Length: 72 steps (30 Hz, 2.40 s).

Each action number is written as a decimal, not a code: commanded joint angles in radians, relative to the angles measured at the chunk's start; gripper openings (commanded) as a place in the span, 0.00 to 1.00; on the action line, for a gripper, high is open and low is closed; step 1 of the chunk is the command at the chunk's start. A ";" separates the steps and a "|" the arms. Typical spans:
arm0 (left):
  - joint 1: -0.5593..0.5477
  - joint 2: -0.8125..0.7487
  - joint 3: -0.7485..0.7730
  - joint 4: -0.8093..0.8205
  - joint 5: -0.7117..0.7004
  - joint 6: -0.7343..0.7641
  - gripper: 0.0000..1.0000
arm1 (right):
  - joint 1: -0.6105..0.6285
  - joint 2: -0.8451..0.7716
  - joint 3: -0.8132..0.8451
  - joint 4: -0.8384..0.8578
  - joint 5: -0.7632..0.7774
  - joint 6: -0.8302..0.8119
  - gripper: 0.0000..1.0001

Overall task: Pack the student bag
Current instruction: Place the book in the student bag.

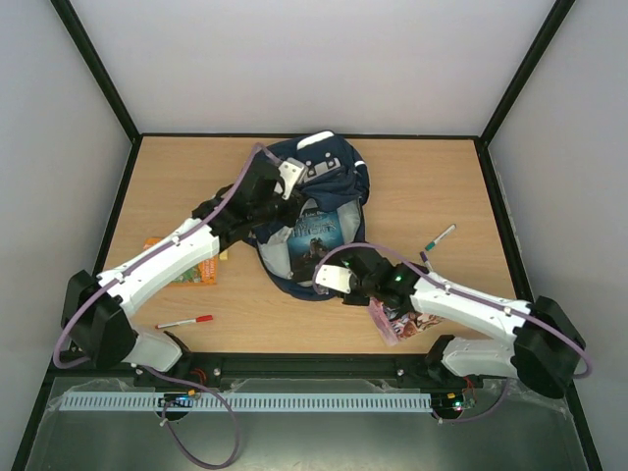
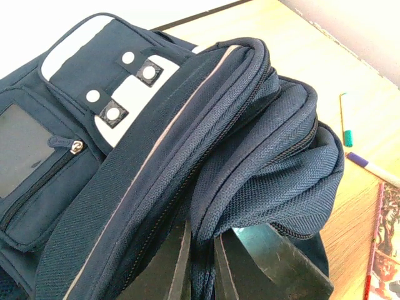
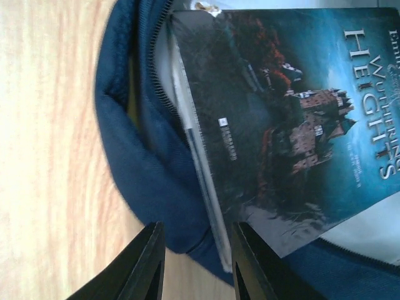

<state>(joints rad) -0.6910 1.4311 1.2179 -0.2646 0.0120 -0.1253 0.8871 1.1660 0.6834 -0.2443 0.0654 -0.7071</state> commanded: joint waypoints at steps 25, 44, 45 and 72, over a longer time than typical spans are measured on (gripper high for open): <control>0.087 -0.058 -0.003 0.106 0.171 -0.089 0.03 | 0.071 0.383 0.078 0.397 0.219 -0.030 0.50; 0.105 -0.069 -0.003 0.103 0.181 -0.096 0.02 | 0.041 0.296 0.017 0.451 0.219 0.079 0.20; 0.107 -0.071 -0.003 0.103 0.183 -0.096 0.02 | 0.041 0.277 0.007 0.450 0.223 0.076 0.16; 0.124 -0.054 -0.005 0.108 0.207 -0.117 0.03 | -0.383 0.241 0.208 0.031 -0.509 0.781 0.23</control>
<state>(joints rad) -0.5827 1.4189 1.2083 -0.2516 0.2108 -0.2176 0.5381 1.3361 0.8711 -0.1131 -0.1944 -0.0750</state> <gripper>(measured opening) 0.061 0.221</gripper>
